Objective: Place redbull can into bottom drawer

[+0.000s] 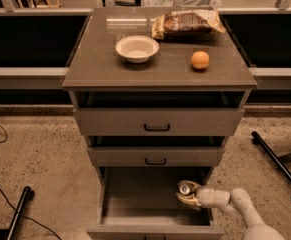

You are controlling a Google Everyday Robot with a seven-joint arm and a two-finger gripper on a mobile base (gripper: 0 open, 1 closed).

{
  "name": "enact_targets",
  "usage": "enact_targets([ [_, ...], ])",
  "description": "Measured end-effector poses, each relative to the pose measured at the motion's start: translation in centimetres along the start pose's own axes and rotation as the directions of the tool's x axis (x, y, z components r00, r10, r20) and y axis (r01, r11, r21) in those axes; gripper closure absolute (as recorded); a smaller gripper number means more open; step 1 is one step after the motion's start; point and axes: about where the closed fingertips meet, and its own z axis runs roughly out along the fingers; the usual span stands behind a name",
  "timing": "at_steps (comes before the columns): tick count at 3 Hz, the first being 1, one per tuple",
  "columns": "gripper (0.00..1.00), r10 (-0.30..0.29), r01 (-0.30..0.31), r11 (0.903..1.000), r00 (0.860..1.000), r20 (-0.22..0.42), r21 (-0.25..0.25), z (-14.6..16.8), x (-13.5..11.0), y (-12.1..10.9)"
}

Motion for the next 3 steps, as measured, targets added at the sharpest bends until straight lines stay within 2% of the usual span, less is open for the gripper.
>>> enact_targets([
  [1, 0.06, 0.000, 0.000, 1.0000, 1.000, 0.000, 0.000, 0.00, 0.00, 0.00],
  [2, 0.00, 0.000, 0.000, 1.0000, 1.000, 0.000, 0.000, 0.01, 0.00, 0.00],
  [3, 0.00, 0.000, 0.000, 1.0000, 1.000, 0.000, 0.000, 0.01, 0.00, 0.00],
])
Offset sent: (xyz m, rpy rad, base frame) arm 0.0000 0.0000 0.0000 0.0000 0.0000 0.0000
